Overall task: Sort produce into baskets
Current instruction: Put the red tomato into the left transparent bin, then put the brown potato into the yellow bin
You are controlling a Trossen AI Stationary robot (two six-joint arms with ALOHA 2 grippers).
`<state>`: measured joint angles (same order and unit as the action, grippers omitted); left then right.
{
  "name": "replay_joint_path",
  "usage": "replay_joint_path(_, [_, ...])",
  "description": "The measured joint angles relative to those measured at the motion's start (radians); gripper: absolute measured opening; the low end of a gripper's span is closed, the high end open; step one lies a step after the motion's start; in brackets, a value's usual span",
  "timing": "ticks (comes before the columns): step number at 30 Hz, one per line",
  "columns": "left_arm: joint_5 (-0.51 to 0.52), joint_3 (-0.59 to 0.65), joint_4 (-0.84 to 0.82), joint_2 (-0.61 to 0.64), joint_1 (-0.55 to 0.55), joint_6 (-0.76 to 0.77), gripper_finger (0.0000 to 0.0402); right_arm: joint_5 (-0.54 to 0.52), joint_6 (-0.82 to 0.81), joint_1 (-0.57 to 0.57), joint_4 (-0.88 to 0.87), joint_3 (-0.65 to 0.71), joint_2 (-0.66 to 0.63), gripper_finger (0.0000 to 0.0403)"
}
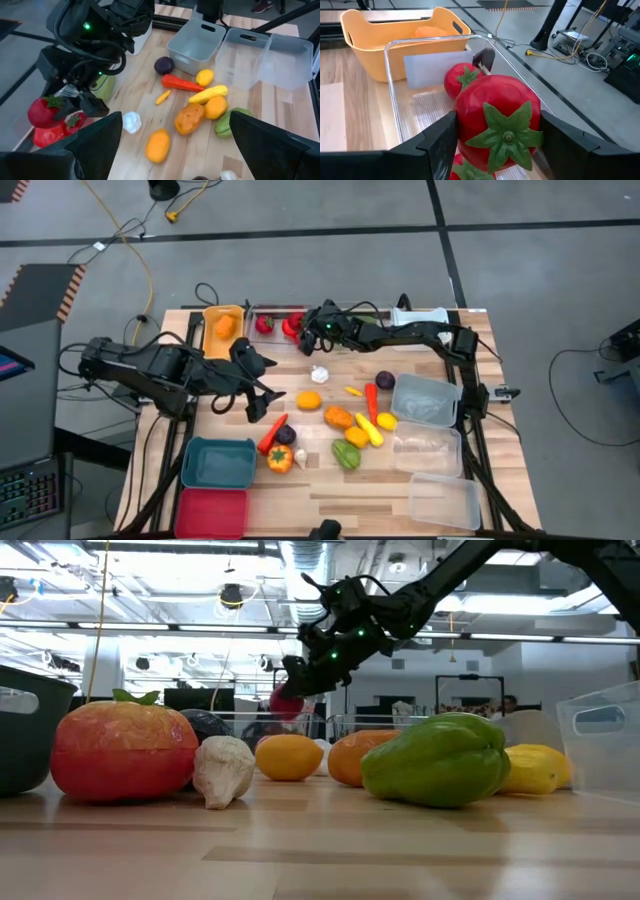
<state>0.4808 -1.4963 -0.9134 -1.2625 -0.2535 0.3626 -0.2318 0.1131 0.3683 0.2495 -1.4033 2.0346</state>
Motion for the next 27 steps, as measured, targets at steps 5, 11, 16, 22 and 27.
replay_joint_path(5, [0.003, 0.000, 0.000, 0.000, 0.000, 0.000, 0.0356, -0.001, 0.000, 0.000, -0.007, 0.000, 0.000, 0.0285])
replay_joint_path(11, [0.001, 0.000, -0.001, 0.000, 0.000, -0.003, 0.0356, -0.001, 0.000, -0.001, -0.008, 0.000, 0.000, 0.0347])
replay_joint_path(16, [-0.002, 0.000, -0.002, 0.000, 0.000, -0.006, 0.0356, -0.004, 0.000, -0.010, -0.019, 0.000, -0.009, 0.0388])
replay_joint_path(22, [-0.001, 0.000, 0.010, 0.000, 0.000, -0.034, 0.0356, -0.005, 0.000, -0.047, -0.137, 0.000, -0.131, 0.0399])
replay_joint_path(27, [0.040, 0.000, 0.079, -0.006, 0.000, -0.077, 0.0356, -0.004, 0.055, -0.085, -0.280, 0.000, -0.306, 0.0399])
